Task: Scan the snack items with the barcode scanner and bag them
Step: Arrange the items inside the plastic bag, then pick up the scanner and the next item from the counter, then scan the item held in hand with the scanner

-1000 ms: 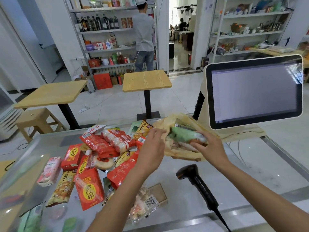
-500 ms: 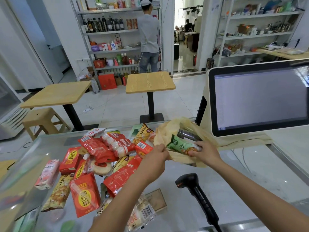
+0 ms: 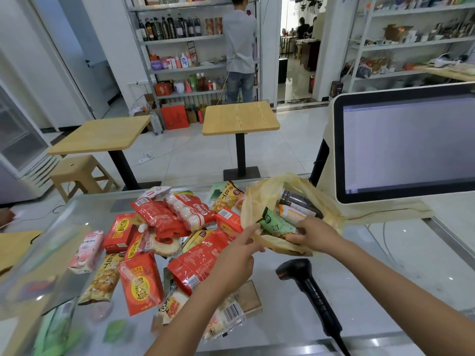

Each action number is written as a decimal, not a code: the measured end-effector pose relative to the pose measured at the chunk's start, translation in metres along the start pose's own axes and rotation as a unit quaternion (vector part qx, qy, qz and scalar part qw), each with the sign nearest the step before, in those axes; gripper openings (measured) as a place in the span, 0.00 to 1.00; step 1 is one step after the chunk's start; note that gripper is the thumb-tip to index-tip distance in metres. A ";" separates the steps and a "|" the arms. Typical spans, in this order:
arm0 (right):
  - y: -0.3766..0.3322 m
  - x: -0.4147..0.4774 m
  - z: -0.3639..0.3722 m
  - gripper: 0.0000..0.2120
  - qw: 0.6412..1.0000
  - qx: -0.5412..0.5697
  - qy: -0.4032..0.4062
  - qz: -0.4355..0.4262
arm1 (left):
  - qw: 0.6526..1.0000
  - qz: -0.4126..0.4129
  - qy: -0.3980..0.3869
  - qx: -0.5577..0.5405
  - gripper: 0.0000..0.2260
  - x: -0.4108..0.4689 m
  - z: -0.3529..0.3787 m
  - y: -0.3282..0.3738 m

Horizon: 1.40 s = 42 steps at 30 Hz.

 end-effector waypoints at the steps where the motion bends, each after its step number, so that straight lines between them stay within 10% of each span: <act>1: 0.003 -0.006 -0.002 0.14 0.999 0.031 0.036 -0.003 | 1.000 0.002 0.028 0.004 0.15 -0.007 -0.001 -0.001; 5: 0.002 -0.056 -0.018 0.13 0.972 0.108 0.204 0.053 | 0.980 -0.052 0.158 0.108 0.14 -0.036 -0.006 -0.013; 12: 0.002 -0.105 0.021 0.20 0.979 0.119 -0.056 0.153 | 0.922 -0.274 -0.005 0.275 0.34 -0.054 0.003 -0.042; 18: -0.008 -0.106 0.035 0.18 0.812 0.454 -0.188 0.314 | 0.920 -0.270 -0.104 0.264 0.37 -0.044 -0.005 -0.032; 28: -0.007 -0.113 0.025 0.24 0.805 0.452 -0.144 0.356 | 0.930 -0.307 -0.167 -0.111 0.30 -0.052 0.003 -0.011; 35: -0.006 -0.128 -0.001 0.37 0.816 0.417 -0.135 0.377 | 0.984 -0.155 -0.072 0.044 0.40 -0.061 0.034 0.026; 42: -0.015 -0.135 -0.063 0.40 0.857 0.332 -0.163 0.358 | 0.973 -0.098 -0.175 0.114 0.33 -0.065 0.062 0.028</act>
Point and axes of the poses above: each hand's wrist, its own x-axis towards the middle knuckle, its own z-axis out of the palm, y = z × x, the point moved 2 cm from there along x, towards the middle knuckle, and after that the axes turned 12 degrees about y, right-handed, at the moved point
